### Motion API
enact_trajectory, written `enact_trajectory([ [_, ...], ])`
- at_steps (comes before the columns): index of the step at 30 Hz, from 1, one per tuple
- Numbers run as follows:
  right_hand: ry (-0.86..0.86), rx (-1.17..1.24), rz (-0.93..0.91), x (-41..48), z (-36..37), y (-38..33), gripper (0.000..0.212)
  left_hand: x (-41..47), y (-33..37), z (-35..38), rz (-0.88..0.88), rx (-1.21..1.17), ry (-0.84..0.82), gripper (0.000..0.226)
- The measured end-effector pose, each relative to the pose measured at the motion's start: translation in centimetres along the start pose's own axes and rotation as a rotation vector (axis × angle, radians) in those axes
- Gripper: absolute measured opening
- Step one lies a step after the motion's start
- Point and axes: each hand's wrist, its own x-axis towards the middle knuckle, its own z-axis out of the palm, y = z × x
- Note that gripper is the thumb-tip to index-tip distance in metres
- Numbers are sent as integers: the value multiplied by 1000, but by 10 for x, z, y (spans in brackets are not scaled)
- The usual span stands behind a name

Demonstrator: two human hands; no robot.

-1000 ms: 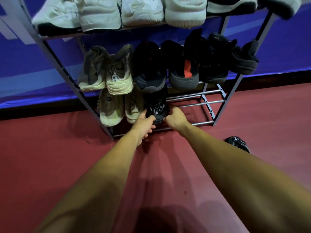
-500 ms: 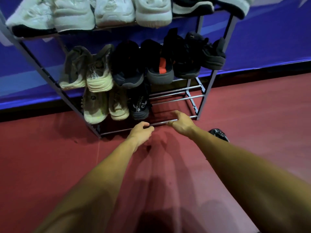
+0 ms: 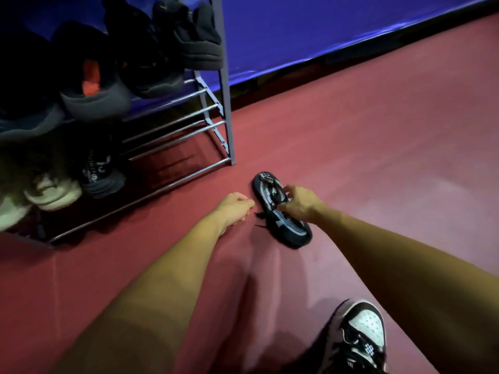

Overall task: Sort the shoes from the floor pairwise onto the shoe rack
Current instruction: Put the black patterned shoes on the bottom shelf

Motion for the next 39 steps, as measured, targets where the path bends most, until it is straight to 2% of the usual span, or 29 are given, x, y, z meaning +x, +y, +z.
enact_trajectory([
  [6, -97, 60, 165, 9, 6, 71, 66, 29, -1, 66, -92, 61, -151, 12],
  [7, -105, 78, 181, 11, 9, 78, 66, 33, -3, 73, -119, 75, -151, 20],
  [9, -123, 109, 197, 16, 16, 88, 65, 41, -11, 85, -168, 106, -122, 52],
  [11, -118, 120, 190, 21, 24, 92, 62, 47, -20, 93, -203, 111, -107, 67],
  [17, -47, 130, 98, 27, 37, 89, 39, 52, -24, 106, -229, 24, -110, 51],
  [21, -108, 118, 93, 23, 29, 87, 50, 48, -25, 98, -304, -96, -109, 51],
  [24, -160, 115, 71, 17, 21, 78, 60, 37, -26, 91, -323, -188, -49, 46],
  [28, -193, 144, 45, 2, 15, 53, 61, 21, -33, 68, -303, -200, -26, 39],
  [32, -241, 129, -25, -17, 18, 19, 63, -11, -43, 30, -275, -226, -20, 18],
  [39, -195, 85, -202, -60, 16, -61, 60, -81, -55, -42, -182, -277, 100, 24],
])
